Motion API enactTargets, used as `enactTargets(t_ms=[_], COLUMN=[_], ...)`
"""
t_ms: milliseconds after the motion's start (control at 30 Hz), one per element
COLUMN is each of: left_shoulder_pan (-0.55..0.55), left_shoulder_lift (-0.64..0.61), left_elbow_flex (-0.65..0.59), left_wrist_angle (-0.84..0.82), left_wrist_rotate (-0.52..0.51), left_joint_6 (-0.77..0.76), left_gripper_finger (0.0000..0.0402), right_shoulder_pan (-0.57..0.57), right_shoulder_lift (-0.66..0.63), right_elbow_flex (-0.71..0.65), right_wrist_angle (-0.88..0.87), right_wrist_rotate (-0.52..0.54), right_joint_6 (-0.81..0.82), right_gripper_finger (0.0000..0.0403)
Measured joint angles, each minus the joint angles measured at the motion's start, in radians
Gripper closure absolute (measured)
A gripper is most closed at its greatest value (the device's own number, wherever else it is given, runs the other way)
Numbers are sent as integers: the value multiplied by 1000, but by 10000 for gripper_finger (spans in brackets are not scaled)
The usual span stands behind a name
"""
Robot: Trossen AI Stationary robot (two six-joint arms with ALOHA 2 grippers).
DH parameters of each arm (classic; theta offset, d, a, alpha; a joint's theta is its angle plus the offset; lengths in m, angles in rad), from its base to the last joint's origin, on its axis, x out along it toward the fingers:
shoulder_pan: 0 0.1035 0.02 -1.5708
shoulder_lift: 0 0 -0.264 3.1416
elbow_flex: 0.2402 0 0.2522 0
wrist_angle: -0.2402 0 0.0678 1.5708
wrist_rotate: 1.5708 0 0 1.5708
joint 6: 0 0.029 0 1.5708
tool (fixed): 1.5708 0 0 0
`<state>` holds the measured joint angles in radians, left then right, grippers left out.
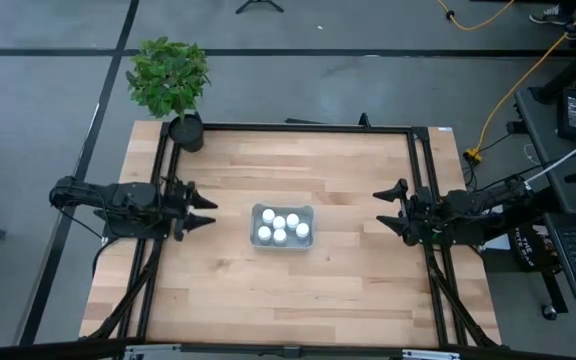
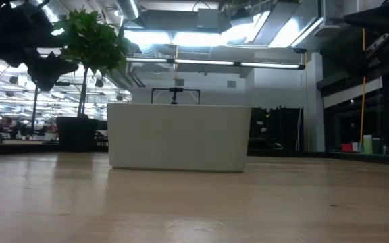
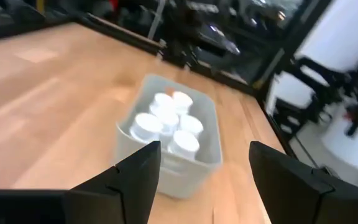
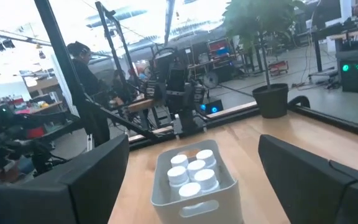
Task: Pick and place pill bottles into a basket
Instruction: Return to Home Position
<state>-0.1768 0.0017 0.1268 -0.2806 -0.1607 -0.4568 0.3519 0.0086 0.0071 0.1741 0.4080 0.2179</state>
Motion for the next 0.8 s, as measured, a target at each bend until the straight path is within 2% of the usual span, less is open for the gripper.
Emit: enactTargets(t_ms=[167,533,633,733,800], left_shoulder_pan=[0,0,-1,5,12], left_shoulder_lift=[1,1,-1,-2,-2], left_elbow_flex=[-26,-27,-52,-119,-119], left_wrist_angle=[-14,-8,97,321,348], left_wrist_rotate=[76,75,74,76,74], left_joint_6=[9,8,7,6,7], left_gripper_finger=[164,164,164,164,164], right_shoulder_pan=[0,0,0,0,0], right_shoulder_lift=[0,0,0,0,0], right_elbow_flex=[0,1,1,1,1], right_wrist_angle=[0,-1,-3,-11,-13], right_wrist_rotate=[-1,0,0,0,0], right_joint_6=[-13,-17,-17,-17,-17], right_gripper_finger=[43,43,43,43,43])
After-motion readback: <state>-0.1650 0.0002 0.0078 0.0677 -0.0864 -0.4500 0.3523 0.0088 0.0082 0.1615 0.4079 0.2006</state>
